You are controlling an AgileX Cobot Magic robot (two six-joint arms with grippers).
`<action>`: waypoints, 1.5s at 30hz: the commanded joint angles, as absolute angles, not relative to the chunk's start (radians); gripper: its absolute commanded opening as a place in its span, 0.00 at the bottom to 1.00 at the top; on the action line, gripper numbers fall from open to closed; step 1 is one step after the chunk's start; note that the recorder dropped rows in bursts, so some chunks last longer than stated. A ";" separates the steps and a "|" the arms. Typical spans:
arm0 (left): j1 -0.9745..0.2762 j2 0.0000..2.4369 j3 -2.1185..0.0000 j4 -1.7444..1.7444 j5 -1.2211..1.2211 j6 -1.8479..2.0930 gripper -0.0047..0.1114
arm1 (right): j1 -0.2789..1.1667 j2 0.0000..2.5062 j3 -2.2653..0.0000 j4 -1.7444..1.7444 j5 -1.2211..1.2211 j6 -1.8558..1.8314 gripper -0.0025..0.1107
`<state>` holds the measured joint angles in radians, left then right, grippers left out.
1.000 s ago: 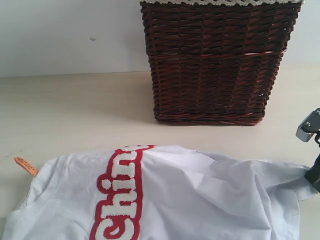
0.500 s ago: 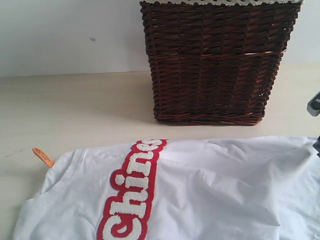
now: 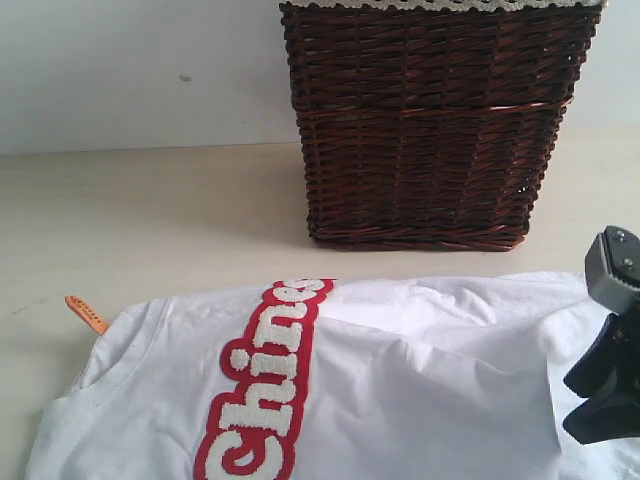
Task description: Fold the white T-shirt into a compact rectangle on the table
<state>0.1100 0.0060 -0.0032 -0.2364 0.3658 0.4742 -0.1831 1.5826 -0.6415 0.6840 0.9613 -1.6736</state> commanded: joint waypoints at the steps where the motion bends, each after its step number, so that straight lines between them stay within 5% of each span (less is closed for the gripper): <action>1: 0.105 0.000 0.000 -0.239 0.364 0.471 0.04 | -0.180 1.634 -0.592 0.747 0.743 -1.706 0.45; 13: 0.105 0.000 0.000 -0.239 0.364 0.471 0.04 | -0.180 1.771 -0.595 0.803 0.678 -1.795 0.36; 24: 0.105 0.000 0.000 -0.239 0.364 0.471 0.04 | -0.180 1.809 -0.595 0.756 0.176 -1.718 0.35; 31: 0.105 0.000 0.000 -0.239 0.364 0.471 0.04 | -0.180 1.750 -0.595 0.745 0.317 -1.733 0.61; 45: 0.105 0.000 0.000 -0.239 0.364 0.471 0.04 | -0.180 1.437 -0.595 0.712 0.758 -1.733 0.62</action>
